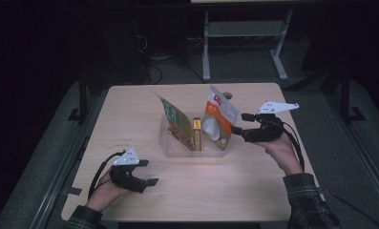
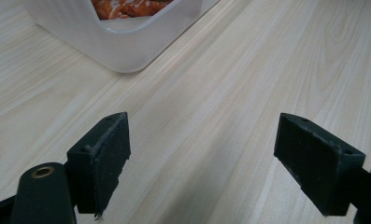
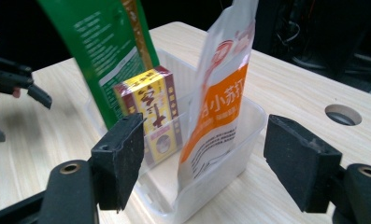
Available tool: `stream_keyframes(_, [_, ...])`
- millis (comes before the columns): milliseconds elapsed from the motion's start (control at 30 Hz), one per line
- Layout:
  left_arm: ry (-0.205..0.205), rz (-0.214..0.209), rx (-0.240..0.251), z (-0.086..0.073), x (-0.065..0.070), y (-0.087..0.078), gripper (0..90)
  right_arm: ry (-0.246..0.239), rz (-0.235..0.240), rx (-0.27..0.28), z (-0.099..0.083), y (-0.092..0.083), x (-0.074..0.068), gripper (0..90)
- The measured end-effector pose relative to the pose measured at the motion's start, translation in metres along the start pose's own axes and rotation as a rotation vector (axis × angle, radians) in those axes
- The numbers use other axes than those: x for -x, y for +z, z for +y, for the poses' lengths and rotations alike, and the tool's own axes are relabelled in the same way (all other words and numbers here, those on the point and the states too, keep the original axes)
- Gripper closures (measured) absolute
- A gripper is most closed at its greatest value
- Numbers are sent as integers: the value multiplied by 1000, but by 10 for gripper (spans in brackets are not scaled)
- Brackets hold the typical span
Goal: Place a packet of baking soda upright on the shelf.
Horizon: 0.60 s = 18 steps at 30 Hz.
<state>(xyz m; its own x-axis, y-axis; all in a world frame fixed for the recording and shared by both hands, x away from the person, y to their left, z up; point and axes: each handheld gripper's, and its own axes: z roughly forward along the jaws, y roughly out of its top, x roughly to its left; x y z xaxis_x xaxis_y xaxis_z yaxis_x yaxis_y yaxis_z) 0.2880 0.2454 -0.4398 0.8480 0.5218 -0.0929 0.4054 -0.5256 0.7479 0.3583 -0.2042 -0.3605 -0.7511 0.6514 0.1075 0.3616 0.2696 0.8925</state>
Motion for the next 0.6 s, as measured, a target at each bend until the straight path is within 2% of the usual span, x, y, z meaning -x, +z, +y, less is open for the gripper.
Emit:
stream_keyframes(300, [12,-13,5,0,1,0,179,-4,21,-7,-20,-10,-6,269])
stream_keyframes(400, [16,-19,2,0,1,0,179,-24,24,-14,-28,-13,-9,267])
stream_keyframes(600, [21,-30,2,0,3,2,179,-33,41,-28,-43,-17,-16,267])
